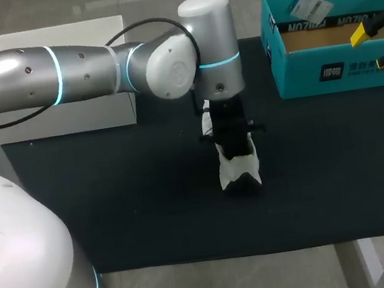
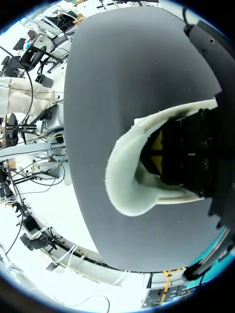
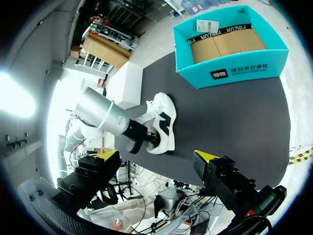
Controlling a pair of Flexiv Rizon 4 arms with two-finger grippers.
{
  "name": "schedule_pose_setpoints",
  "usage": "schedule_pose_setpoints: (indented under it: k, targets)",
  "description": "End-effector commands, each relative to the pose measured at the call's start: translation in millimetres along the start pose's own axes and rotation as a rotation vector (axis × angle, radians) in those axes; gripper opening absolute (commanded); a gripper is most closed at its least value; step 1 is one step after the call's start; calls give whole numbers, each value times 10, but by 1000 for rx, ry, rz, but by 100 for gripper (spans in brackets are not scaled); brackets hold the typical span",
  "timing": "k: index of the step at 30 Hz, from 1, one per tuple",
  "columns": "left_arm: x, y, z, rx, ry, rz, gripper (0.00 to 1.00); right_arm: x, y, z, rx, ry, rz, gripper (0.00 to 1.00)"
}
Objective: Take the shoe out of the shoebox, open the shoe tongue, remove and reinsert the insole, then place the shoe into the shoebox
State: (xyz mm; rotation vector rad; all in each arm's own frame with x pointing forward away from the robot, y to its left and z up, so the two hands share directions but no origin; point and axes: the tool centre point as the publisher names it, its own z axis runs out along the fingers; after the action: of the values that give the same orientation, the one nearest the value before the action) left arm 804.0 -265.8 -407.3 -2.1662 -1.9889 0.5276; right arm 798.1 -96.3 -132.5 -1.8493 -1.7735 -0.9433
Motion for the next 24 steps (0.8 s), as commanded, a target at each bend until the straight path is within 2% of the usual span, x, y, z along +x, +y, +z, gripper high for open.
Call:
schedule_pose_setpoints:
  k: [1, 4, 8, 14, 18, 21, 24]
  targets:
    - [25, 20, -178, -39, -23, -4, 0, 0, -1, 0, 0, -2, 2, 100]
    - [51, 102, -251, -97, -10, -19, 0, 0, -1, 0, 0, -2, 2, 100]
    - [91, 255, -204, -162, 23, -45, 0, 0, -1, 0, 0, -2, 2, 100]
    - [99, 365, -35, -160, 59, -66, 0, 0, -1, 0, 0, -2, 2, 100]
    - [106, 343, 17, -142, 68, -64, 0, 0, -1, 0, 0, -2, 2, 100]
    - [100, 277, -116, -138, 52, -46, 0, 0, -1, 0, 0, -2, 2, 100]
    - [64, 212, -322, -195, 39, -23, 0, 0, -1, 0, 0, -2, 2, 100]
